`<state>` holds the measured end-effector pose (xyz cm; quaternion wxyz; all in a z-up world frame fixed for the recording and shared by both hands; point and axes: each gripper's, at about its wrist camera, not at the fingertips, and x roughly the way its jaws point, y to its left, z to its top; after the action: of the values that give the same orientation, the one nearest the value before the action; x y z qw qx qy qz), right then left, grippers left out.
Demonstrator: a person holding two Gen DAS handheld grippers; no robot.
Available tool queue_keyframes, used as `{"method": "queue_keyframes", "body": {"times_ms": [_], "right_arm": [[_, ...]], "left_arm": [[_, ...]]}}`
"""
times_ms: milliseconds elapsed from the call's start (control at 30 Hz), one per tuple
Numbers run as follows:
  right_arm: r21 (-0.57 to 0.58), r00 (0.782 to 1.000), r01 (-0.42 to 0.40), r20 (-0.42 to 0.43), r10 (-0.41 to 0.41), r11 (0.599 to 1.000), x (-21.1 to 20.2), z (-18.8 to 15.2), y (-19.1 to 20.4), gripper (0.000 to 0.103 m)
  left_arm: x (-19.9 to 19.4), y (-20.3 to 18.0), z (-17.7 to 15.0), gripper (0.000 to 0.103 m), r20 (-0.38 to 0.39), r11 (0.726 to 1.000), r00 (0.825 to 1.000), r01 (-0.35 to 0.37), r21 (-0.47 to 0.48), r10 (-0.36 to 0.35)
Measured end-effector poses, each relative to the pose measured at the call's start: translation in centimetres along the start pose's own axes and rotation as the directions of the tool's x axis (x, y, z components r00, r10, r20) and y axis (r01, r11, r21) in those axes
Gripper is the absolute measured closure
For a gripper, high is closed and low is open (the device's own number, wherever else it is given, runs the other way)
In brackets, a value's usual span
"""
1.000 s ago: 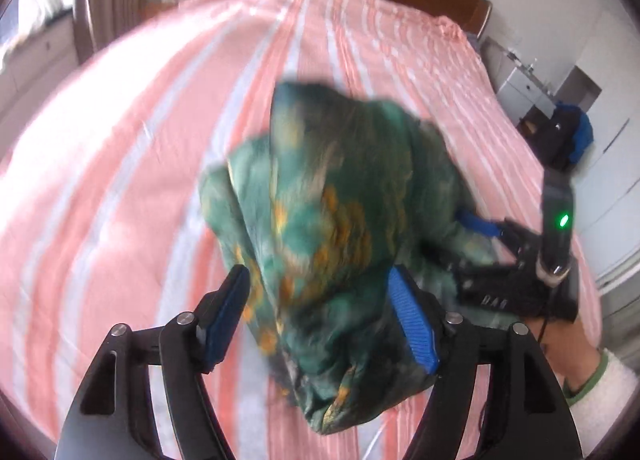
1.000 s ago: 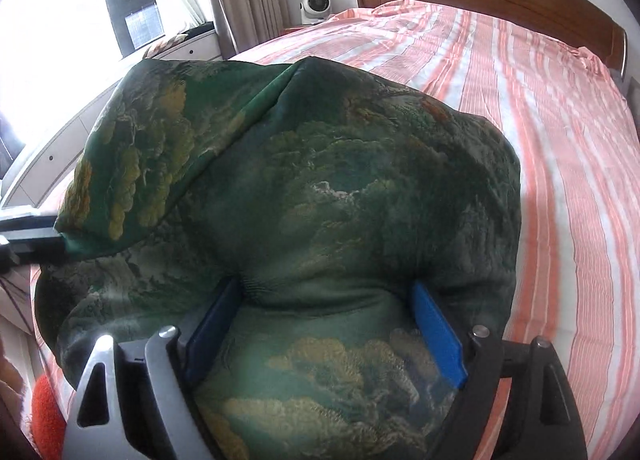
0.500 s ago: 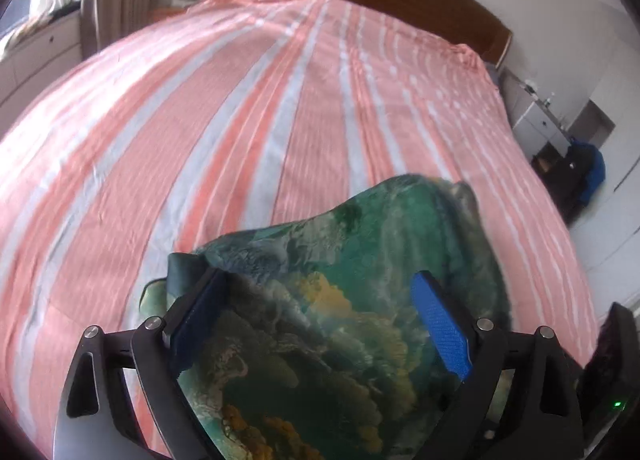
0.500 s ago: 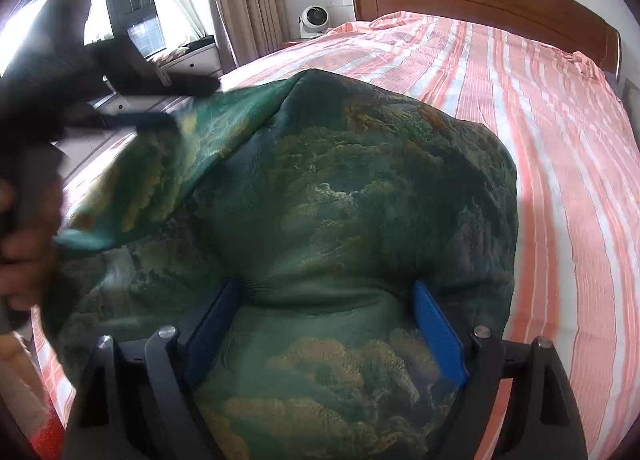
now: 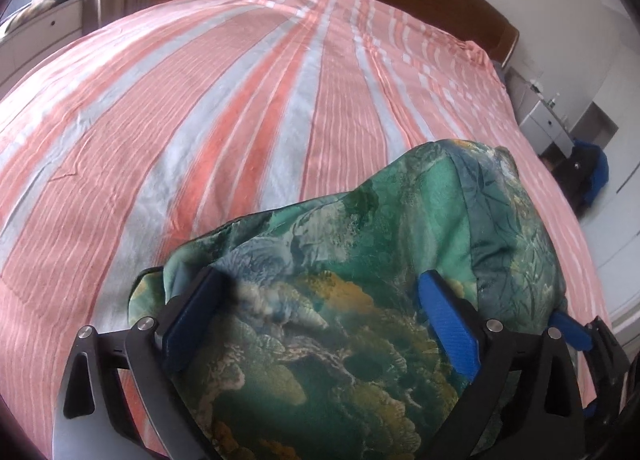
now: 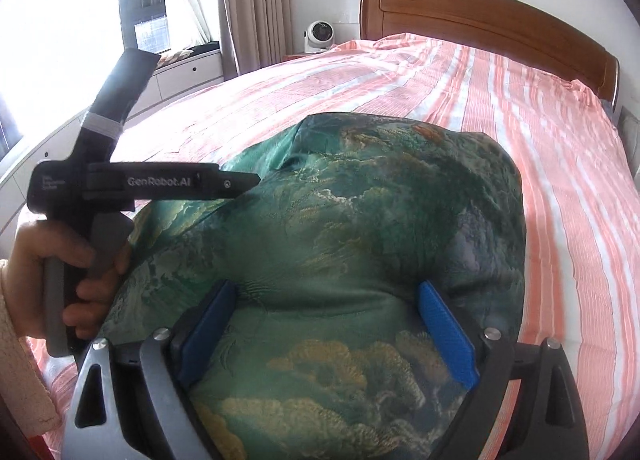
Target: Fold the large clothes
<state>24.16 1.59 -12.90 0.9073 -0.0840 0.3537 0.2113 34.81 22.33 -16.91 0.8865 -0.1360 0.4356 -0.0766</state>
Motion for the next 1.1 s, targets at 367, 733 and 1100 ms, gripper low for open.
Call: {"method": "queue_keyframes", "body": {"times_ms": [367,733,1100], "right_arm": [[0.105,0.998,-0.065,0.028,0.063,0.992,-6.9,2.0,-2.4,0.009],[0.389,0.999,0.031,-0.049,-0.013,0.921,-15.1,-2.2,-10.2,0.002],[0.482,0.983,-0.176,0.036,0.181,0.858,-17.3,-7.3,-12.9,0.000]], "left_arm": [[-7.8,-2.5,2.8,0.001,-0.016,0.999,1.000,0.004,0.034,-0.003],[-18.0,3.8,-1.2,0.001,0.007,0.995,0.999,-0.037,-0.093,0.038],[-17.5,6.7,-4.4,0.001,-0.079,0.956,0.963,0.241,-0.169,-0.257]]}}
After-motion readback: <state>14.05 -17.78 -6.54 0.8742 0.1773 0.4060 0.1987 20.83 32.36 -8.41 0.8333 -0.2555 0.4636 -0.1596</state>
